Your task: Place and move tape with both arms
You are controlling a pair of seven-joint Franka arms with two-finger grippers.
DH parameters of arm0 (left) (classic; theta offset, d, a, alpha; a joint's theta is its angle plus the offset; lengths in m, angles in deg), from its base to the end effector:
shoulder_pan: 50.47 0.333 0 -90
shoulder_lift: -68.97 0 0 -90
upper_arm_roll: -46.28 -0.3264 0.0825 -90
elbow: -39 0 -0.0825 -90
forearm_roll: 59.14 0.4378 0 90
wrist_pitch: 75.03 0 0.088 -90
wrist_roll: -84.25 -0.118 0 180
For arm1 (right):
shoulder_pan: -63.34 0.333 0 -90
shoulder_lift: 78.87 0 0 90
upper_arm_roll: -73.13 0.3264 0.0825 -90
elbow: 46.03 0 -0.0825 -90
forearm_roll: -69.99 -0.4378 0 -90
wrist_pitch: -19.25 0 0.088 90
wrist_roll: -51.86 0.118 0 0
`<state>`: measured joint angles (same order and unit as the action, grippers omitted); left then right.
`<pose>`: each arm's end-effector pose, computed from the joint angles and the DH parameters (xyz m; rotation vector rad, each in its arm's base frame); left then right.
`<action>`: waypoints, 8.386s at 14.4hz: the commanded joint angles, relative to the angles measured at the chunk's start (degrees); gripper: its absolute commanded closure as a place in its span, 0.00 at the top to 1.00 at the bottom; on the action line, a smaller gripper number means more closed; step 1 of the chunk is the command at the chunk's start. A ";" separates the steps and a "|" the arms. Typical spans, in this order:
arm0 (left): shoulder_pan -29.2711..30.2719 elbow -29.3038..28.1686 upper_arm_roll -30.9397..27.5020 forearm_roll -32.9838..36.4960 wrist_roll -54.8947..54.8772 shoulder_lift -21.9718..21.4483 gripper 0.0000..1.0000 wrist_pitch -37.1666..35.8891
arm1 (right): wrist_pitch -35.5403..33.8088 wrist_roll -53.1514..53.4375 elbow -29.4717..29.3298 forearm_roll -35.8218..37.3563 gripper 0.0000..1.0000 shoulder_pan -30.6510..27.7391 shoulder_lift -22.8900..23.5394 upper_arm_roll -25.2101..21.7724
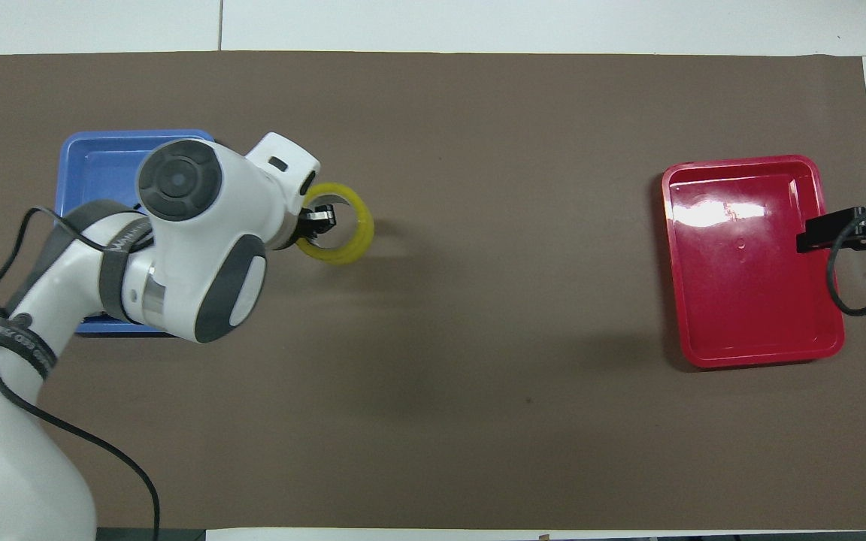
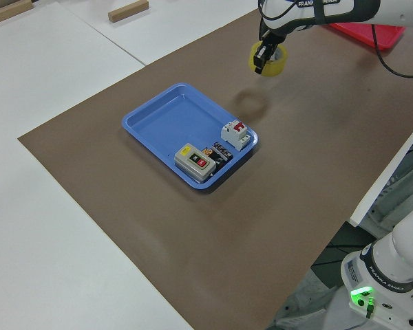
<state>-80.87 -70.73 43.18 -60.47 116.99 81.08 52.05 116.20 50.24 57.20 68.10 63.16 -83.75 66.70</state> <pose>0.5882 -0.3060 0.3647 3.0823 0.1641 0.1167 0.5811 -0.0658 0.5629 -3.0943 0.1408 0.0339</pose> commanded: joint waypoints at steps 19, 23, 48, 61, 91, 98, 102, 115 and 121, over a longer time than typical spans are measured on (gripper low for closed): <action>-7.77 -3.47 -1.21 9.59 13.35 -4.01 1.00 -1.03 | 5.25 2.99 1.18 -2.06 1.00 9.19 1.70 1.43; 1.46 -4.18 -1.12 8.19 -2.11 -8.68 1.00 -9.82 | 14.04 15.05 0.56 -1.97 1.00 21.61 8.38 1.43; 28.99 13.22 -1.47 -1.23 -34.67 -14.05 1.00 -38.14 | 35.87 29.66 3.82 -2.15 0.00 35.77 27.03 1.51; 28.73 13.22 -1.21 0.45 -34.15 -14.05 1.00 -35.33 | 13.88 -8.03 0.73 -0.05 0.00 0.02 15.95 0.63; 28.73 13.22 -1.21 0.45 -34.15 -14.05 1.00 -35.15 | 5.05 -16.58 -5.56 2.16 1.00 -8.18 13.67 1.42; 28.73 13.22 -1.21 0.45 -34.15 -14.05 1.00 -35.15 | -8.96 -12.80 -12.88 1.37 1.00 -4.75 6.21 1.69; 28.73 13.22 -1.21 0.45 -34.15 -14.05 1.00 -35.15 | -9.06 -7.79 -13.06 1.19 1.00 -4.83 5.49 2.22; 28.73 13.22 -1.21 0.45 -34.15 -14.05 1.00 -35.15 | -9.58 -3.22 -12.18 2.16 1.00 -3.96 3.83 2.74; 28.73 13.22 -1.21 0.45 -34.15 -14.05 1.00 -35.15 | -9.50 0.39 -14.02 2.33 1.00 -3.87 6.71 4.77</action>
<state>-51.74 -55.90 42.11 -61.02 82.95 68.50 15.93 106.31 48.95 44.38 69.62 59.48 -78.90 70.63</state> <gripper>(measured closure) 0.000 0.000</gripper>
